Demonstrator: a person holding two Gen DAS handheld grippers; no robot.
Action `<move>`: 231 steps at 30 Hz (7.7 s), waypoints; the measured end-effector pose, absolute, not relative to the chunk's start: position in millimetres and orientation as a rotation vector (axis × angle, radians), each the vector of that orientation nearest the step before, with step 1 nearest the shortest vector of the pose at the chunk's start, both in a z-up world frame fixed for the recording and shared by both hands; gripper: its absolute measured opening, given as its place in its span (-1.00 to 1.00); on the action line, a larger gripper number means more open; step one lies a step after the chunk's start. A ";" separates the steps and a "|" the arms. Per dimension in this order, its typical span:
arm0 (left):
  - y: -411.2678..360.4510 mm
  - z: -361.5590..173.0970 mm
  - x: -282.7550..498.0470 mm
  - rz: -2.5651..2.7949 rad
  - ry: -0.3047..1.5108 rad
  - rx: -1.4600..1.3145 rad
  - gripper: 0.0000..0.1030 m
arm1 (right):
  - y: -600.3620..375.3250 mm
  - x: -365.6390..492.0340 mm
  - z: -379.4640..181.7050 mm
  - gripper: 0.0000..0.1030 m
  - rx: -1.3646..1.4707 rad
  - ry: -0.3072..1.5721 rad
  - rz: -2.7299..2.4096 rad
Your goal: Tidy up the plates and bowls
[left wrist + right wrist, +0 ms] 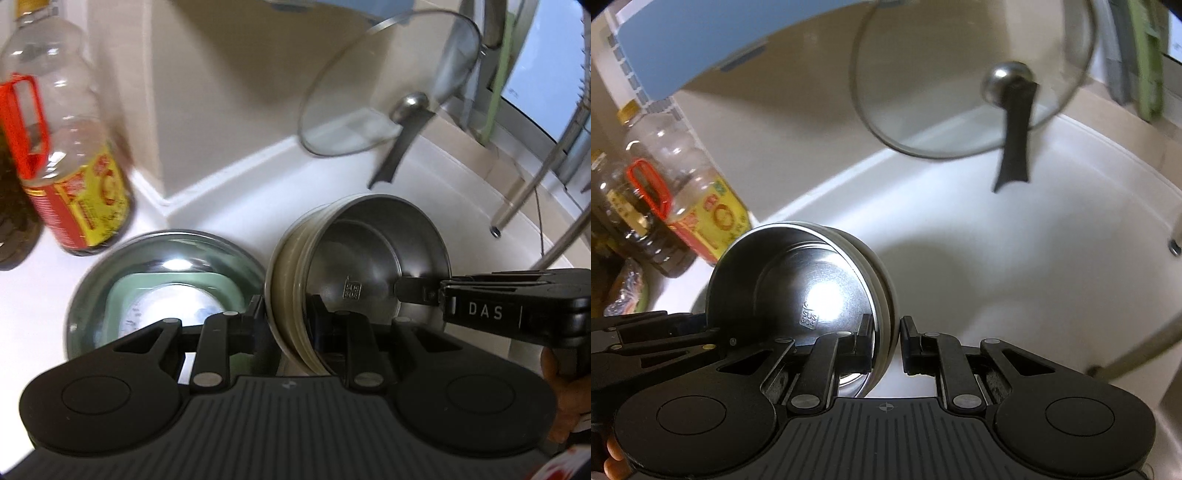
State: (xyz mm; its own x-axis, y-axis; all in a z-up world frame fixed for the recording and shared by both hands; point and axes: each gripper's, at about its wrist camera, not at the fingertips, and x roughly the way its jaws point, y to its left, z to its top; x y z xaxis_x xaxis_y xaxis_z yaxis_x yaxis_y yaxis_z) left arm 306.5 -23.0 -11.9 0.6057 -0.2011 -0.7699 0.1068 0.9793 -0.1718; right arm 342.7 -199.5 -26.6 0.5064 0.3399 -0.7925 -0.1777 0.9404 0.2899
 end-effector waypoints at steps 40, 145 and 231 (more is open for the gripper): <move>87.5 -43.7 304.5 0.044 1.039 -0.281 -0.57 | -74.4 376.0 -66.6 -0.73 0.034 1.145 0.508; 36.2 4.8 149.8 0.081 0.704 -0.049 -0.24 | -156.5 203.8 -13.2 0.14 0.123 0.778 0.548; 68.4 -23.2 -48.1 -0.114 0.785 -0.021 -0.24 | -94.7 -17.2 -35.8 0.14 0.131 0.853 0.341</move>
State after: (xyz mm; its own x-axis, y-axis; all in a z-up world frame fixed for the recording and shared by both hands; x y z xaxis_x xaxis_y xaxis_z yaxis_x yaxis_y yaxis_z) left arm -48.1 68.4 -23.2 0.7016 -0.1102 -0.7040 0.0942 0.9936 -0.0616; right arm -17.2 -94.7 -35.8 0.6073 0.3457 -0.7153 -0.2417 0.9381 0.2482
